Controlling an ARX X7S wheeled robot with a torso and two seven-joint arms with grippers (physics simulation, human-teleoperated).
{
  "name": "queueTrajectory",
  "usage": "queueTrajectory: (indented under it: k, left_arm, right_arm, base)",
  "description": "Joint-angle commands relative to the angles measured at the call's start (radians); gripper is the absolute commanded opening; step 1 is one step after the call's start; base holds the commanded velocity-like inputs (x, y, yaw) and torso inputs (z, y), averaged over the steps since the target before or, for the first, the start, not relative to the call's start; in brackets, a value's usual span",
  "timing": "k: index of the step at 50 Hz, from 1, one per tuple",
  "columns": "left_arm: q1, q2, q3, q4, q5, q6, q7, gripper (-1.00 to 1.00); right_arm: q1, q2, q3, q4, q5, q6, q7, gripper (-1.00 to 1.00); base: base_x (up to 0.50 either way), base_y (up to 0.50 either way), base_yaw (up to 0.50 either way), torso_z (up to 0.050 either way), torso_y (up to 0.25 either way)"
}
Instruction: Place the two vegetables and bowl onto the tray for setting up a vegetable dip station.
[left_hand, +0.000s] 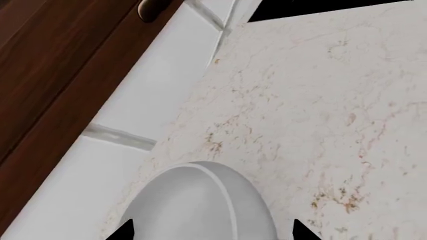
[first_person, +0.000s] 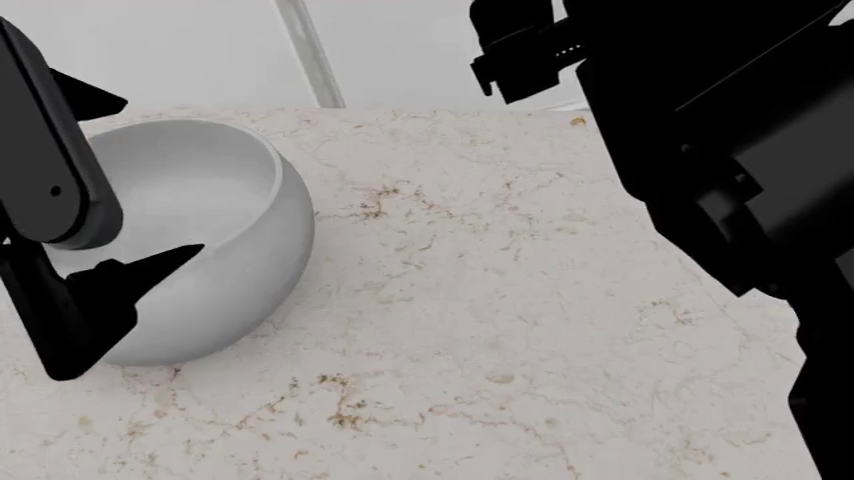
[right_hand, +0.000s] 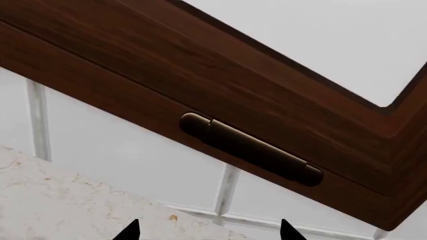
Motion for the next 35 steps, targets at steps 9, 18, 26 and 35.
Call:
queueTrajectory:
  k: [9,18,26,35]
  left_arm:
    - [0.081,0.020,0.086,-0.057,0.058,0.086,0.036,1.00]
    - [0.080,0.033,0.127,-0.061,0.078,0.098,0.058,1.00]
    - [0.078,0.046,0.156,-0.116,0.111,0.118,0.076,1.00]
    - [0.094,0.065,0.199,-0.155,0.148,0.135,0.077,1.00]
  right_arm:
    - [-0.013,-0.012,-0.014,0.032,-0.012,-0.022,-0.014,1.00]
    - [-0.023,-0.008,-0.008,0.034,-0.010,-0.027,-0.009,1.00]
    - [-0.031,-0.008,-0.007,0.033,-0.009,-0.032,-0.008,1.00]
    - [-0.035,-0.006,-0.015,0.052,-0.020,-0.053,-0.025,1.00]
  base:
    - [0.00,0.00,0.00,0.000,0.000]
    - [0.00,0.00,0.00,0.000,0.000]
    - [0.00,0.00,0.00,0.000,0.000]
    - [0.00,0.00,0.00,0.000,0.000]
